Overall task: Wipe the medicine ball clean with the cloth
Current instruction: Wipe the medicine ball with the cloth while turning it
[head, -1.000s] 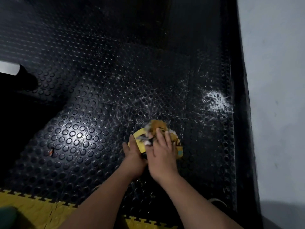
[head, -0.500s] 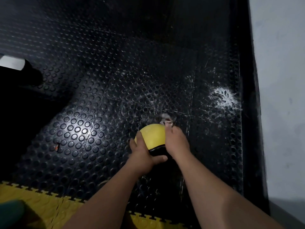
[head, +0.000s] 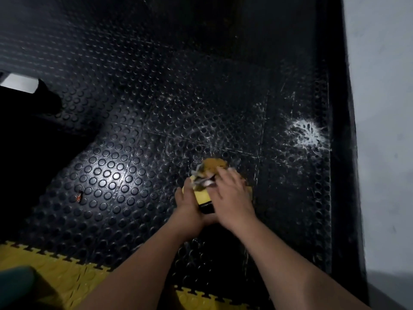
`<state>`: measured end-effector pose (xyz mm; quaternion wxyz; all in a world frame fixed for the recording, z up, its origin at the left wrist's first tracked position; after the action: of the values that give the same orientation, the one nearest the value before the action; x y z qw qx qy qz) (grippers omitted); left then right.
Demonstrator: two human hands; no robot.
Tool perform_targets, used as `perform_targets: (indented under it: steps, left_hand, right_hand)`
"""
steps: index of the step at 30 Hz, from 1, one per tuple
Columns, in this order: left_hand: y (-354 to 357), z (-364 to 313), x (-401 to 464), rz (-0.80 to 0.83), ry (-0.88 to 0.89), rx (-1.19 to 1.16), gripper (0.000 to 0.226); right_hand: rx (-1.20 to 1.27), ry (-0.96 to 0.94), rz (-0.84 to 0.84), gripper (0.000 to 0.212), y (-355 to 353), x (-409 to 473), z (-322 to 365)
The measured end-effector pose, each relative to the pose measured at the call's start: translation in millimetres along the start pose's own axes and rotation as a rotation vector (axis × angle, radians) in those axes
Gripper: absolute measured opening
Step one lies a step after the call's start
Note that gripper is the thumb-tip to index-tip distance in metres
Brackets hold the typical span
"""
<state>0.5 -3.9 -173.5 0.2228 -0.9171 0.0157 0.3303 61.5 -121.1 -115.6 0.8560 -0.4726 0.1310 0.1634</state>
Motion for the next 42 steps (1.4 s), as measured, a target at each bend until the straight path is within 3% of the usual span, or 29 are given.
perform_targets:
  steps: [3,4,6,8,11,13,15,17,18,20,22,26,27,29,31,34,36,40,42]
  left_hand:
    - [6,-4,-1,0.005,0.001,0.047,0.142]
    - [6,-4,0,0.007,-0.001,0.041,0.142]
    - [0,-1,4,-0.007,0.019,0.007,0.136]
    - [-4,2,6,-0.003,0.025,-0.008,0.133]
    - [4,-2,4,0.011,0.017,0.037,0.142]
    - [8,-3,5,0.014,0.007,0.044,0.143]
    - [4,-1,6,0.012,0.024,0.025,0.142]
    - [-1,1,6,0.008,0.046,0.024,0.141]
    - [0,3,5,0.009,0.051,0.037,0.143]
    - [5,2,3,0.014,0.039,0.079,0.146]
    - [9,0,3,0.018,0.031,0.094,0.144]
    - [1,3,5,0.018,0.049,0.045,0.144]
    - [2,4,5,0.023,0.049,0.056,0.145]
    - [7,0,3,0.018,0.050,0.128,0.145]
    - [12,-5,2,0.026,0.046,0.162,0.143]
    - [9,-3,4,0.033,0.083,0.132,0.145]
    - [7,-2,1,0.033,0.105,0.160,0.143]
    - [15,-11,-2,0.046,0.067,0.160,0.143]
    - [15,-9,2,0.058,0.063,0.144,0.144]
  right_hand:
    - [0.237,0.332,-0.033,0.061,-16,19,-41]
    - [0.177,0.301,-0.027,0.062,-16,18,-33]
    - [-0.034,0.049,0.001,0.061,-5,4,5]
    - [-0.049,-0.095,0.006,0.055,5,-8,19]
    - [0.172,0.193,-0.019,0.054,-11,19,-31]
    - [0.138,0.295,-0.021,0.062,-17,25,-36]
    - [-0.072,0.093,0.005,0.059,-8,17,-4]
    - [-0.075,-0.111,-0.010,0.053,2,-3,22]
    - [-0.017,-0.090,-0.005,0.051,0,-4,15]
    - [0.139,0.166,-0.027,0.052,-11,15,-26]
    - [0.140,0.298,-0.031,0.059,-18,25,-38]
    - [-0.075,-0.088,-0.025,0.053,0,9,19]
    - [-0.029,-0.078,-0.014,0.050,-2,8,15]
    - [0.081,0.131,-0.011,0.048,-12,24,-20]
    - [0.059,0.237,-0.007,0.055,-20,33,-29]
    - [-0.179,-0.073,0.033,0.054,-6,15,21]
    - [-0.168,-0.198,0.059,0.051,1,-2,34]
    - [-0.086,0.076,0.023,0.051,-21,29,-3]
    - [-0.208,-0.022,0.056,0.054,-10,26,19]
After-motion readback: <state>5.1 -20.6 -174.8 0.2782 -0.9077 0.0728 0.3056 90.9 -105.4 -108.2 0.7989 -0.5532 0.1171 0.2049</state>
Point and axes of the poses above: each hand's wrist, its own x-axis towards the middle knuckle, its own y-axis out of the palm, z = x × y, the point moved 10 cm from there along x, towards the middle knuckle, and after that the axes turned 4 degrees about -z, right-handed, at the moved point
